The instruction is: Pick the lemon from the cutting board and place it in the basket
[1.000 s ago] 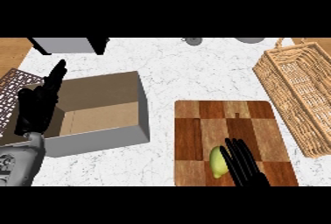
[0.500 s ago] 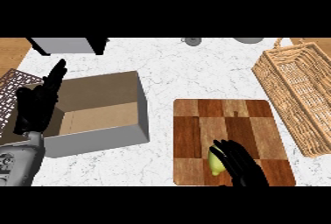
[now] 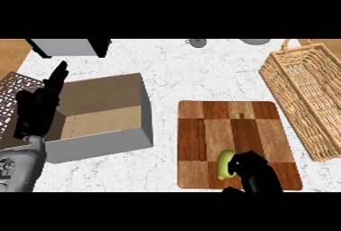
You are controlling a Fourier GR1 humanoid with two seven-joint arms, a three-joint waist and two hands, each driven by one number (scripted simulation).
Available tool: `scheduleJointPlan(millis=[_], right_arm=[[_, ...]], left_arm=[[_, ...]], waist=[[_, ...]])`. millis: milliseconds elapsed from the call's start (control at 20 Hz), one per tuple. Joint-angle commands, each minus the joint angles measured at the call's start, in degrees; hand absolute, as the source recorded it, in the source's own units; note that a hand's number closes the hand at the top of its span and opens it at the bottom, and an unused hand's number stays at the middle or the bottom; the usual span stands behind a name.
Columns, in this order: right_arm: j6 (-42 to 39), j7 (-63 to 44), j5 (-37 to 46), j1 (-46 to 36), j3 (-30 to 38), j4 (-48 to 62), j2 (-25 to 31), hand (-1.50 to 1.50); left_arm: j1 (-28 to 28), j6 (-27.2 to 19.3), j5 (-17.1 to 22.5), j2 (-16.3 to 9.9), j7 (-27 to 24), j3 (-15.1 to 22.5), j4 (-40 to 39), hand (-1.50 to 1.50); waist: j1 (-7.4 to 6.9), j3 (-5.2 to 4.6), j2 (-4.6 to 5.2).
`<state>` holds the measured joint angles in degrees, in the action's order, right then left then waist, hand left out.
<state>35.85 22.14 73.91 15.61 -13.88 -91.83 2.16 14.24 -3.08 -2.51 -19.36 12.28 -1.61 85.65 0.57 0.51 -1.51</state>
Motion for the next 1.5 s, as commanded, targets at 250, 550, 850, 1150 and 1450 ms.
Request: scheduleJointPlan(millis=[250,550,850,1150,1450], right_arm=[[-26.92,-14.95,12.08,-6.02,4.97,8.89,0.56,1.5],[-45.36,-24.47,8.94,-21.2,1.96,5.23,-2.06,1.5],[-49.0,-33.42,-12.75,-24.45,0.17,-4.71,-2.13,1.5],[-48.15,-43.42,-27.73,-29.33,2.86,-18.87,-2.15,1.5],[-56.3,-60.57,-31.75,-42.79,7.57,-29.15,-2.15,1.5]], left_arm=[[-2.11,1.11,-0.16,2.99,2.0,2.78,-1.67,0.0],[-2.55,0.59,-1.03,3.92,3.0,2.77,-2.15,0.0],[-2.69,1.89,-0.63,3.55,2.73,1.63,-3.47,0.0],[-3.6,2.46,0.23,3.23,1.23,-0.42,-4.84,0.0],[-2.03,1.84,-0.46,3.98,2.91,-0.38,-3.71,0.0]], waist=[[-2.59,-1.02,3.19],[-2.14,-0.56,1.89],[-1.01,-0.51,1.61],[-0.02,-0.6,1.46],[0.18,-0.66,1.27]])
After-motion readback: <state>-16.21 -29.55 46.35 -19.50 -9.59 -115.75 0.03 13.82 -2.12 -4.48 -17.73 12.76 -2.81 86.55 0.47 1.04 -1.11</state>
